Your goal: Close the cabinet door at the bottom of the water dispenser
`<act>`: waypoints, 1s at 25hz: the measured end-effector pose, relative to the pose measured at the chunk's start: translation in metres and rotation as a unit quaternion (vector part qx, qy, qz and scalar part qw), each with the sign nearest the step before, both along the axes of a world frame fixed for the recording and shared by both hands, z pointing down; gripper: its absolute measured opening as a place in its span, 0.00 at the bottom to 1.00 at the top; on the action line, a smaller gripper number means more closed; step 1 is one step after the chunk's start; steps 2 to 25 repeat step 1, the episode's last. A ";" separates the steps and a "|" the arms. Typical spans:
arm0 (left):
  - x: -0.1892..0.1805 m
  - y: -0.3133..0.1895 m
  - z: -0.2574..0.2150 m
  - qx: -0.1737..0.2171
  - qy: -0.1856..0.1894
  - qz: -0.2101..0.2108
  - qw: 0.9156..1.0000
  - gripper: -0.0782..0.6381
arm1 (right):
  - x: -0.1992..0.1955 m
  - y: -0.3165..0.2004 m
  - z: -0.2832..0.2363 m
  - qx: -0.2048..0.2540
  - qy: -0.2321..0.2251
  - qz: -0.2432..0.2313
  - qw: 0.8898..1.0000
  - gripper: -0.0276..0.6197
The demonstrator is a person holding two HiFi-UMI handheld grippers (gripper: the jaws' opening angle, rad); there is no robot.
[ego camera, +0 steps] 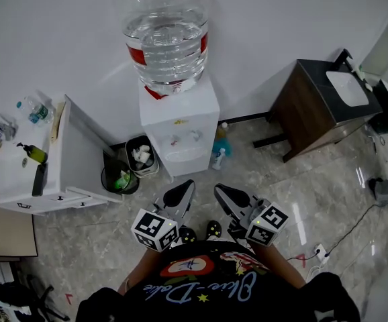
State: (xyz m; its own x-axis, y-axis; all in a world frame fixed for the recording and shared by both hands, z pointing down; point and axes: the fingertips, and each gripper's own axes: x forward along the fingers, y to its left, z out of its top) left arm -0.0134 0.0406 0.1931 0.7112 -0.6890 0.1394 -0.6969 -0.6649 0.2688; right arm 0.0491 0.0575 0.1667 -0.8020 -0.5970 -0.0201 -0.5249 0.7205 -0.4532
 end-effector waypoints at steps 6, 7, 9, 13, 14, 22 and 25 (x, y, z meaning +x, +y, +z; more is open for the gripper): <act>0.000 0.000 0.000 -0.001 0.002 -0.001 1.000 0.11 | 0.001 0.000 -0.001 0.001 0.001 -0.001 1.000 0.07; 0.000 0.000 0.000 -0.001 0.002 -0.001 1.000 0.11 | 0.001 0.000 -0.001 0.001 0.001 -0.001 1.000 0.07; 0.000 0.000 0.000 -0.001 0.002 -0.001 1.000 0.11 | 0.001 0.000 -0.001 0.001 0.001 -0.001 1.000 0.07; 0.000 0.000 0.000 -0.001 0.002 -0.001 1.000 0.11 | 0.001 0.000 -0.001 0.001 0.001 -0.001 1.000 0.07; 0.000 0.000 0.000 -0.001 0.002 -0.001 1.000 0.11 | 0.001 0.000 -0.001 0.001 0.001 -0.001 1.000 0.07; 0.000 0.000 0.000 -0.001 0.002 -0.001 1.000 0.11 | 0.001 0.000 -0.001 0.001 0.001 -0.001 1.000 0.07; 0.000 0.000 0.000 -0.001 0.002 -0.001 1.000 0.11 | 0.001 0.000 -0.001 0.001 0.001 -0.001 1.000 0.07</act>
